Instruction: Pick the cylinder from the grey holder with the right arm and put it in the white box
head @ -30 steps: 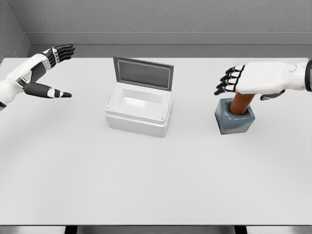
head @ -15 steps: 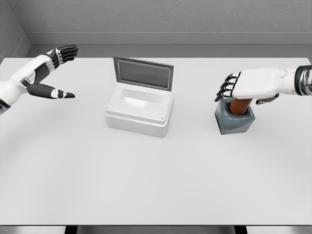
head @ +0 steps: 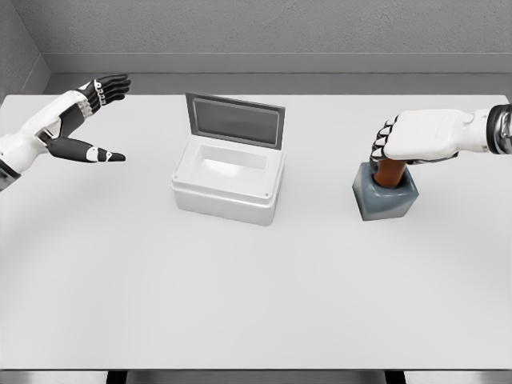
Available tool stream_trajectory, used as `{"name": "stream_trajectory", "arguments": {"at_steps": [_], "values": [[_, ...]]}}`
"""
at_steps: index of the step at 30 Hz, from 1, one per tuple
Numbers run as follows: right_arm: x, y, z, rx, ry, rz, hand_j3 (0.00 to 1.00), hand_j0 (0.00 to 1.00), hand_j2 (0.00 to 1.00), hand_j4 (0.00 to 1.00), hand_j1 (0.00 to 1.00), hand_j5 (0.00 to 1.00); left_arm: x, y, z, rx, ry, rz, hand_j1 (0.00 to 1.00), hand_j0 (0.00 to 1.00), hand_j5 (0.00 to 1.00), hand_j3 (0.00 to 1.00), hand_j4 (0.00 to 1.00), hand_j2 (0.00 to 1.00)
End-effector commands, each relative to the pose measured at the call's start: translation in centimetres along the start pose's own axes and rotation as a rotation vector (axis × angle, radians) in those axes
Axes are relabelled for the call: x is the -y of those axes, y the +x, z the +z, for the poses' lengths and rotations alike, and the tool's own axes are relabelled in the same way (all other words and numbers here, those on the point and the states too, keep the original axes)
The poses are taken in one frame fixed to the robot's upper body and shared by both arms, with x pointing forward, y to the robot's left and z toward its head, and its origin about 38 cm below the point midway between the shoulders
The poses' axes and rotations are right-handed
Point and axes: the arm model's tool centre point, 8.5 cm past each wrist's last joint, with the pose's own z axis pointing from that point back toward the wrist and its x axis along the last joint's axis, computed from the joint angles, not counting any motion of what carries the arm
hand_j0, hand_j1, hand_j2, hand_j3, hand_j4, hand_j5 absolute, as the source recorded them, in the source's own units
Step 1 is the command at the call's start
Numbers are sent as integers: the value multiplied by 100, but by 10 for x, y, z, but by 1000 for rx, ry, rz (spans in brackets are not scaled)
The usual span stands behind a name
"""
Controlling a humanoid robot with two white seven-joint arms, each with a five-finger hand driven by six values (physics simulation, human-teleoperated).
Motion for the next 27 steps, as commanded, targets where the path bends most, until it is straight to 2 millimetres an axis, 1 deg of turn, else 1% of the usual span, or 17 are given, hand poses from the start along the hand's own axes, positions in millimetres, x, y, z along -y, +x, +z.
{"name": "stream_trajectory", "arguments": {"at_steps": [1,3,5,9,11,14,17,20,27], "values": [[0,0,0,0,-2,-3,53,53,53,53,53,53,0,1,0,4,2,5,100,100,100,100,100,100],[6,-2,3,-7,-9,7,53,53,53,53,53,53,-1,1,0,3,3,3,100,100,100,100,100,100],[10,3,4,3,-17,25,53,53,53,53,53,53,-1,1,0,4,3,4,100,100,100,100,100,100],[16,1,8,-6,-24,37,52,52,52,52,52,52,-2,0,1,-2,4,0,100,100,100,100,100,100],[15,0,10,-10,-21,35,50,50,50,50,50,50,-3,-2,2,-5,7,-1,100,100,100,100,100,100],[21,0,15,-16,-28,51,50,50,50,50,50,50,-4,-1,3,-7,8,-5,100,100,100,100,100,100],[22,0,15,-16,-29,53,50,50,50,50,50,50,-4,-1,3,-7,8,-3,100,100,100,100,100,100],[28,3,21,-17,-37,76,50,50,50,50,50,50,-4,-1,3,-7,8,-3,100,100,100,100,100,100],[34,5,18,-9,-50,88,50,50,50,50,50,50,-4,-1,3,-8,8,-3,100,100,100,100,100,100]]}}
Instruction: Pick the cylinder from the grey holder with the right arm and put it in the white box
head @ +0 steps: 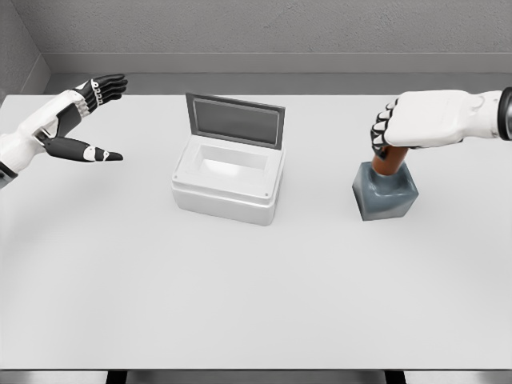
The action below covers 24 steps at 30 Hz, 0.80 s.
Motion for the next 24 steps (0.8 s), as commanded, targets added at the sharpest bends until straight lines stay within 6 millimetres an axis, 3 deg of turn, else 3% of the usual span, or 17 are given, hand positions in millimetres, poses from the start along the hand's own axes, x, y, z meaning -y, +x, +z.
{"name": "stream_trajectory", "arguments": {"at_steps": [1,24], "values": [[2,1,-1,3,-7,1,50,50,50,50,50,50,0,0,0,3,3,6,100,100,100,100,100,100],[45,15,-41,82,-106,62,50,50,50,50,50,50,-3,2,0,3,6,3,100,100,100,100,100,100]]}}
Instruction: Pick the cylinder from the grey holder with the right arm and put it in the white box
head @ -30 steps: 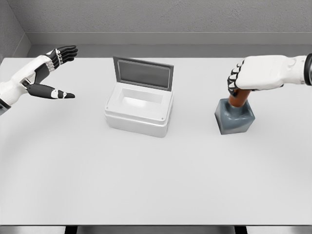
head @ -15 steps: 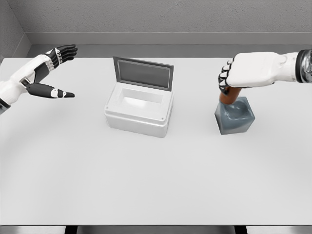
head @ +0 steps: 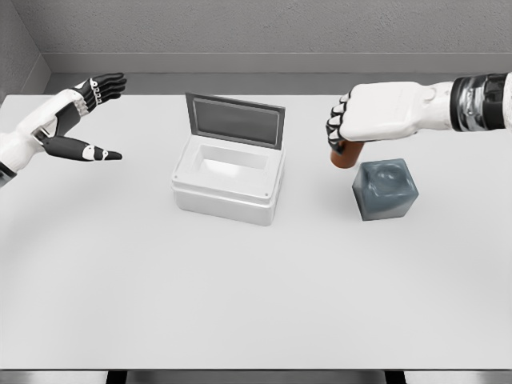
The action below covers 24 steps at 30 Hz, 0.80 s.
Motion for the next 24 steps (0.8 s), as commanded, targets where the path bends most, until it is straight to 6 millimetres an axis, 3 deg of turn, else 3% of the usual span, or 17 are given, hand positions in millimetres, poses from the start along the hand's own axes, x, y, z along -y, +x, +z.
{"name": "stream_trajectory", "arguments": {"at_steps": [1,11,15,24], "values": [[5,2,-7,13,-16,2,50,50,50,50,50,50,0,0,0,3,3,5,100,100,100,100,100,100],[19,10,-27,50,-48,28,49,49,49,49,49,49,1,-5,-2,-4,8,17,100,100,100,100,100,100],[28,11,-29,55,-63,44,49,49,49,49,49,49,-11,-12,0,-32,40,22,100,100,100,100,100,100],[40,13,-40,74,-89,56,49,49,49,49,49,49,-7,-30,-33,-50,52,80,100,100,100,100,100,100]]}}
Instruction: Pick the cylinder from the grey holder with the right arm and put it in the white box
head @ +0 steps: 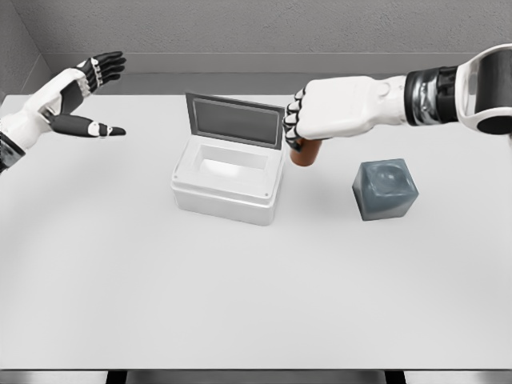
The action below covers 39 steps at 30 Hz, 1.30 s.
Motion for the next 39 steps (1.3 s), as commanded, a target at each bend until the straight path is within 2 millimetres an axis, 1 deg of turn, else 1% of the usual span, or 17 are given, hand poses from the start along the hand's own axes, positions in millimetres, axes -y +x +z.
{"name": "stream_trajectory", "arguments": {"at_steps": [1,2,3,8,9,15,17,19,21,24,30,34,39], "values": [[4,2,-7,14,-12,-1,49,49,49,49,49,49,14,-18,-6,-29,-8,46,100,100,100,100,100,100],[5,4,-9,19,-15,2,49,49,49,49,49,49,20,-22,-9,-33,-11,60,100,100,100,100,100,100],[7,3,-13,22,-20,1,49,49,49,49,49,49,20,-21,-15,-35,-19,57,100,100,100,100,100,100],[5,-2,-20,15,-17,-11,49,49,49,49,49,49,17,-20,-22,-37,-17,58,100,100,100,100,100,100],[4,-1,-20,16,-16,-11,49,49,49,49,49,49,20,-20,-25,-34,-19,64,100,100,100,100,100,100],[10,2,-28,32,-33,-7,49,49,49,49,49,49,20,-18,-32,-42,-25,74,100,100,100,100,100,100],[17,1,-29,33,-41,6,49,49,49,49,49,49,20,-19,-32,-43,-25,77,100,100,100,100,100,100],[19,1,-33,39,-47,4,49,49,49,49,49,49,21,-20,-36,-44,-21,86,100,100,100,100,100,100],[22,2,-41,49,-56,-1,49,49,49,49,49,49,22,-20,-37,-46,-24,84,100,100,100,100,100,100],[21,-1,-49,49,-56,-14,49,49,49,49,49,49,22,-20,-37,-46,-25,84,100,100,100,100,100,100],[20,-5,-57,42,-51,-25,49,49,49,49,49,49,26,-21,-40,-44,-31,90,100,100,100,100,100,100],[15,-11,-57,28,-41,-42,49,49,49,49,49,49,25,-21,-40,-43,-30,89,100,100,100,100,100,100],[14,-14,-69,29,-39,-55,49,49,49,49,49,49,26,-20,-42,-39,-32,89,100,100,100,100,100,100]]}}
